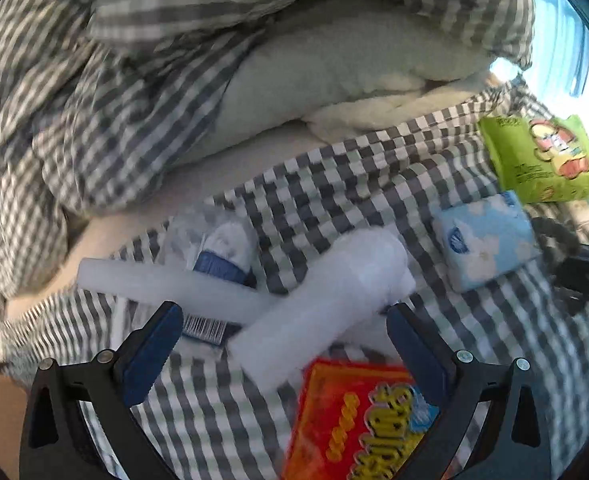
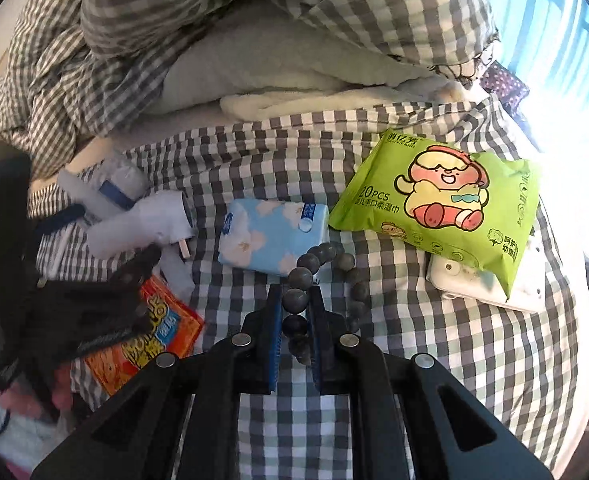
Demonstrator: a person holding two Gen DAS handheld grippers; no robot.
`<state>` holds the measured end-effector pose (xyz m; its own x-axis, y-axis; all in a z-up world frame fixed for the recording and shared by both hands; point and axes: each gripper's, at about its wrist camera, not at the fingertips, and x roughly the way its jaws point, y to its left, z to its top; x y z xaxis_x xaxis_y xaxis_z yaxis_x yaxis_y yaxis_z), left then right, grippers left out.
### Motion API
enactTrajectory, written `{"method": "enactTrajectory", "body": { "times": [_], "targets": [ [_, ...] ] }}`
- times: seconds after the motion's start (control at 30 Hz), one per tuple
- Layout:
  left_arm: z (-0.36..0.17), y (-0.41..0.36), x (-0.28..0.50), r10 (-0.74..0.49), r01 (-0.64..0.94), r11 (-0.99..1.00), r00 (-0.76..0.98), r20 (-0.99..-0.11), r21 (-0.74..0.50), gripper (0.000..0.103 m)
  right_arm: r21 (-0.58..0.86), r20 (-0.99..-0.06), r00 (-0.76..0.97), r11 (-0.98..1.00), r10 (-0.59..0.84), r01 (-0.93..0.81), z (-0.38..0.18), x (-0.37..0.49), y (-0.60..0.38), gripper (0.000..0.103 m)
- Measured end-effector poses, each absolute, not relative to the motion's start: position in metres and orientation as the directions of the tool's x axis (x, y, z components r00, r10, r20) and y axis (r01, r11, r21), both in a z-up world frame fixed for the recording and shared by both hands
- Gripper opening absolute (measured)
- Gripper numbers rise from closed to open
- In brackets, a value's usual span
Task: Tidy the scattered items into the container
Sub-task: 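Grasp the white hair dryer with the left gripper while the right grasps the bead bracelet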
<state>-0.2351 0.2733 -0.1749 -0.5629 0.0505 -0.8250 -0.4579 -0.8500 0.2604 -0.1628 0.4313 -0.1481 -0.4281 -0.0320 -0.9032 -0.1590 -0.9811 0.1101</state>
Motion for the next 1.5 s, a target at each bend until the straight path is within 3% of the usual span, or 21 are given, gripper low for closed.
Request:
{"method": "enactTrajectory", "body": {
  "times": [0.07,0.13,0.2,0.27,0.43,0.47,0.5,0.7,0.83,0.87,0.97,1.0,1.17,1.23,1.27,1.5],
  "targets": [
    [-0.176,0.279,-0.235,0.051,-0.488,-0.827,-0.560,-0.827,0.280,0.103,0.117,-0.908,-0.416,-0.980,-0.041,-0.159,-0.150,-0.163,0.430,0.011],
    [-0.174,0.280,-0.232,0.057,-0.509,-0.813,-0.551,-0.832,0.281,0.095,0.113,-0.909,-0.415,-0.981,-0.039,-0.156,-0.149,-0.165,0.430,0.011],
    [-0.173,0.278,-0.229,0.044,-0.514,-0.809,-0.535,-0.844,0.283,0.076,0.116,-0.906,-0.422,-0.981,-0.040,-0.156,-0.146,-0.166,0.429,0.011],
    [-0.174,0.275,-0.226,0.041,-0.528,-0.808,-0.493,-0.869,0.261,0.035,0.123,-0.903,-0.428,-0.980,-0.046,-0.155,-0.141,-0.166,0.428,0.011],
    [-0.171,0.262,-0.223,0.049,-0.516,-0.829,-0.451,-0.891,0.215,0.030,0.131,-0.890,-0.453,-0.980,-0.049,-0.152,-0.128,-0.164,0.423,0.011],
    [-0.168,0.260,-0.223,0.058,-0.511,-0.836,-0.447,-0.893,0.201,0.020,0.135,-0.888,-0.457,-0.979,-0.051,-0.152,-0.125,-0.162,0.422,0.011],
    [-0.162,0.255,-0.223,0.072,-0.495,-0.851,-0.444,-0.893,0.178,0.001,0.137,-0.887,-0.459,-0.979,-0.053,-0.151,-0.123,-0.160,0.423,0.011],
    [-0.132,0.229,-0.222,0.161,-0.437,-0.899,-0.399,-0.903,0.033,0.001,0.147,-0.877,-0.476,-0.980,-0.067,-0.134,-0.103,-0.146,0.417,0.011],
    [-0.129,0.236,-0.212,0.156,-0.470,-0.879,-0.440,-0.884,0.079,0.009,0.159,-0.862,-0.502,-0.978,-0.070,-0.136,-0.092,-0.140,0.412,0.011],
    [-0.130,0.242,-0.214,0.159,-0.489,-0.868,-0.439,-0.884,0.086,0.019,0.160,-0.859,-0.508,-0.977,-0.068,-0.140,-0.091,-0.137,0.411,0.011],
    [-0.135,0.261,-0.219,0.176,-0.532,-0.838,-0.466,-0.867,0.116,0.071,0.172,-0.859,-0.507,-0.974,-0.074,-0.148,-0.095,-0.130,0.413,0.011],
    [-0.137,0.266,-0.219,0.183,-0.543,-0.829,-0.488,-0.854,0.133,0.077,0.173,-0.861,-0.503,-0.973,-0.076,-0.150,-0.098,-0.129,0.414,0.011],
    [-0.168,0.284,-0.236,0.146,-0.546,-0.824,-0.464,-0.874,0.152,0.076,0.174,-0.868,-0.490,-0.972,-0.077,-0.156,-0.108,-0.119,0.424,0.011],
    [-0.179,0.285,-0.242,0.132,-0.535,-0.833,-0.445,-0.886,0.144,0.049,0.178,-0.870,-0.487,-0.971,-0.079,-0.162,-0.109,-0.116,0.428,0.011],
    [-0.181,0.285,-0.243,0.111,-0.524,-0.837,-0.445,-0.889,0.158,0.046,0.182,-0.872,-0.482,-0.969,-0.081,-0.165,-0.111,-0.115,0.431,0.011],
    [-0.161,0.265,-0.243,0.145,-0.472,-0.879,-0.412,-0.900,0.075,0.043,0.182,-0.873,-0.480,-0.970,-0.083,-0.164,-0.105,-0.117,0.431,0.011]
  ]
}}
